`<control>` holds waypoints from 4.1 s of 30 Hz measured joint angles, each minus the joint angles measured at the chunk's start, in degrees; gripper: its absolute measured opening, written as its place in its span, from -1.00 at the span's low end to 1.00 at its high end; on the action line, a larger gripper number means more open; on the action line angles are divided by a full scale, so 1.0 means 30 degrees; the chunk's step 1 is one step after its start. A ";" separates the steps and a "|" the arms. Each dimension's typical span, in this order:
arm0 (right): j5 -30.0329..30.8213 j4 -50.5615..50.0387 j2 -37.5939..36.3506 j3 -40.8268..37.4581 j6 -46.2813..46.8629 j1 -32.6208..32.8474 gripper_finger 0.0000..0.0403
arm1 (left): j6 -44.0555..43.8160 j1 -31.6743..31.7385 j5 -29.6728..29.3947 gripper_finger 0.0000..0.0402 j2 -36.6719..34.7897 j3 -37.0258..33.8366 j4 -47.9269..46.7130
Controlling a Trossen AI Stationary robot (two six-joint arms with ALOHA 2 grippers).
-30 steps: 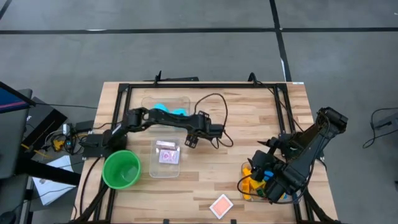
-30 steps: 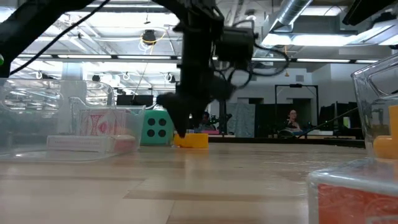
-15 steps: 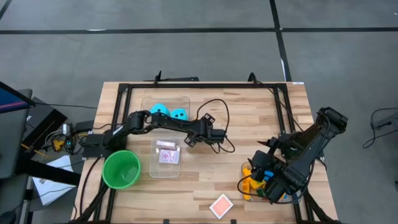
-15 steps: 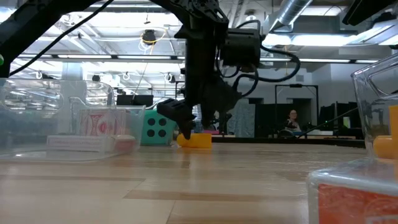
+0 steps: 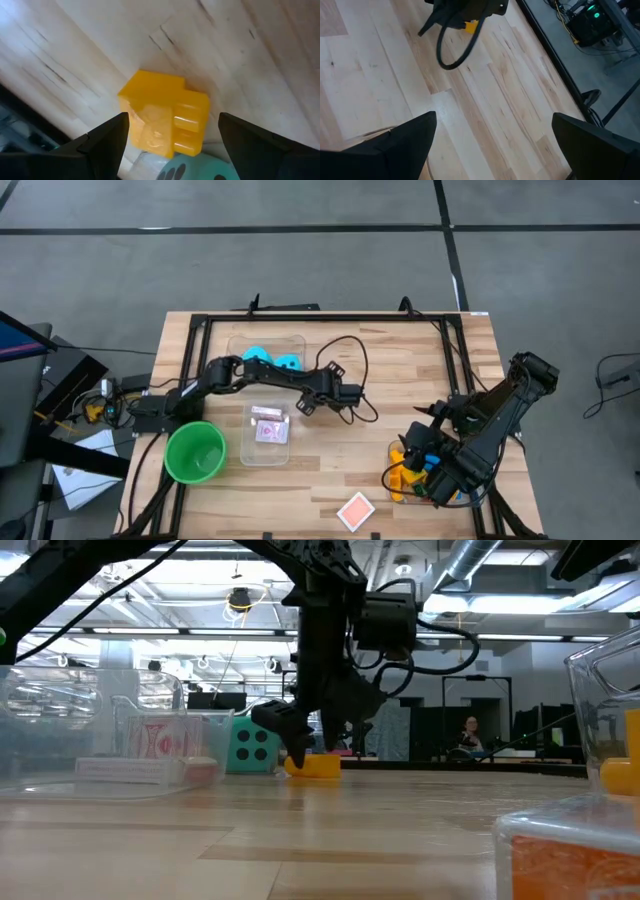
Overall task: Pick & Place Toys
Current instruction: Put the yellow game piece into the bottom right transparent bin
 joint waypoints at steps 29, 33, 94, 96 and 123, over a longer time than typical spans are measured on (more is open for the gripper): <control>-0.0210 0.0060 0.0007 -0.0007 -0.0029 0.0000 0.93 | -0.1188 0.2348 0.5254 0.50 -0.0870 -0.0153 0.1451; -0.0210 0.0071 0.0007 -0.0007 -0.0029 0.0000 0.93 | -0.1795 0.2850 0.6504 0.50 -0.0884 -0.0131 0.1637; -0.0202 0.0327 0.0007 -0.0015 -0.0342 -0.0015 0.93 | -0.2884 0.2572 0.9770 -0.22 -0.0855 -0.1086 0.3530; -0.0202 0.0326 0.0007 -0.0015 -0.0342 -0.0015 0.93 | -0.2932 0.2386 1.0173 -0.22 -0.0855 -0.1086 0.3808; 0.0400 -0.0053 0.0015 -0.0015 -0.0546 0.0051 0.93 | -0.6323 -0.2507 1.7872 -0.22 -0.6063 -0.1086 1.1278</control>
